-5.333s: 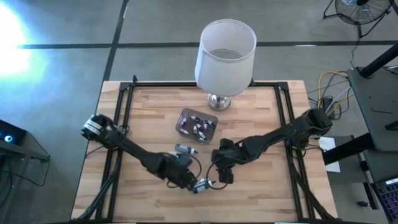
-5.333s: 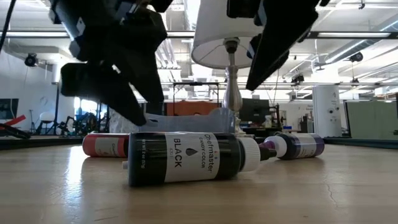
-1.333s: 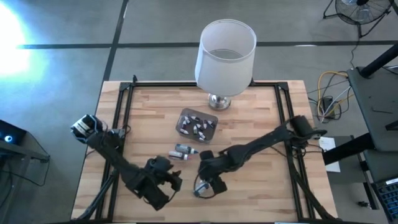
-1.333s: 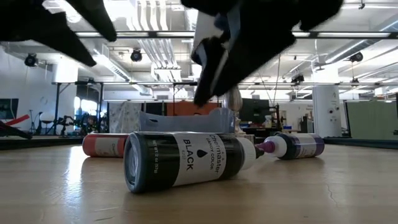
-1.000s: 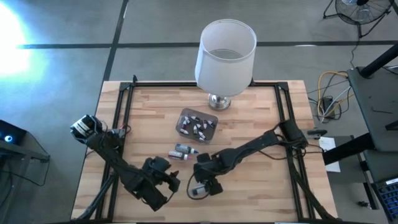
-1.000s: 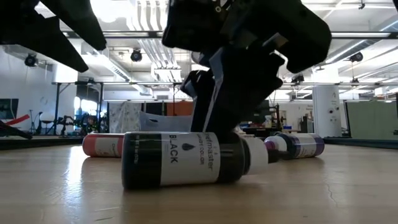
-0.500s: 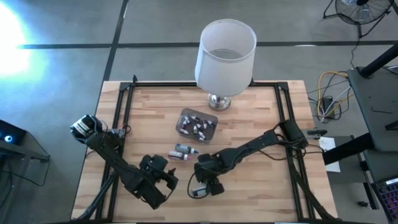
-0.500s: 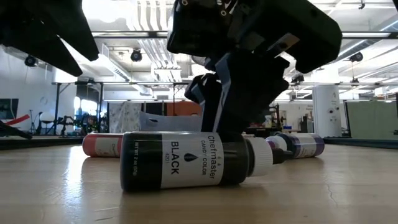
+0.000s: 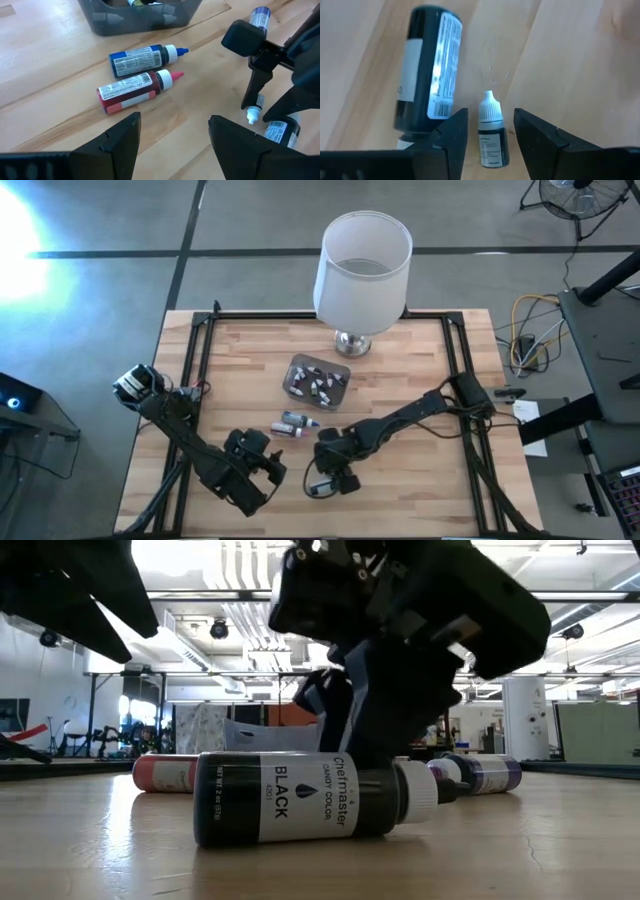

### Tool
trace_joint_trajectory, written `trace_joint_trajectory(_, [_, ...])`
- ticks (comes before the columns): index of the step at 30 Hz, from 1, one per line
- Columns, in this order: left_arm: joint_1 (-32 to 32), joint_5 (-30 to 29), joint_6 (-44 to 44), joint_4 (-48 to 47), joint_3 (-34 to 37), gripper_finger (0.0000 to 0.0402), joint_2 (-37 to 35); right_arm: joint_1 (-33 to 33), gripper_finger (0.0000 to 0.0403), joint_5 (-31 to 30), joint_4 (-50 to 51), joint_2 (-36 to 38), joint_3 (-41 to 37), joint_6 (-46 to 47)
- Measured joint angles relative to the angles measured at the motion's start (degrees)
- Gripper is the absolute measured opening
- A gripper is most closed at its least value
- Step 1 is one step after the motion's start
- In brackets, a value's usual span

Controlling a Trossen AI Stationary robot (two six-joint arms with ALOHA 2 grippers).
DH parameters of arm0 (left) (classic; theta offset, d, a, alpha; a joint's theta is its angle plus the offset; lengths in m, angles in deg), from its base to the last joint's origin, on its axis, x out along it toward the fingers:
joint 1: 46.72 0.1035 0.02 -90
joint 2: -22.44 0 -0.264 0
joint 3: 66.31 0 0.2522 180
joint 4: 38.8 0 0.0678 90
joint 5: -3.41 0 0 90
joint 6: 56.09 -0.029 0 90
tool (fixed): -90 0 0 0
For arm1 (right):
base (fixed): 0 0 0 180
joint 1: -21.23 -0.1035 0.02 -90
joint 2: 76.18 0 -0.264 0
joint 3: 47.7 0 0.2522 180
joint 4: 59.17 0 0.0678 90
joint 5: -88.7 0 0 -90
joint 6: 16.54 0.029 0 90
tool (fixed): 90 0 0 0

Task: Pick & Place food coloring
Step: Put the small dark green food coloring into the black bin

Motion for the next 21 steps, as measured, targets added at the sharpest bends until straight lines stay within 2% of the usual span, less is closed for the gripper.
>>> trace_joint_trajectory(10, [0.2, 0.0, 0.1, -0.4, 0.0, 0.0211, 0.0, -0.1, 0.0130, -2.2, -2.1, 0.0, -1.6, -1.9])
trace_joint_trajectory(17, [0.7, 0.0, 0.1, -1.1, 0.0, 0.0210, 0.0, 0.3, 0.0078, -4.8, -3.0, 0.0, -2.1, -2.3])
trace_joint_trajectory(21, [0.9, 0.0, 0.1, -1.2, 0.0, 0.0210, 0.0, 1.4, 0.0053, -4.7, -3.0, 0.1, -2.1, 1.2])
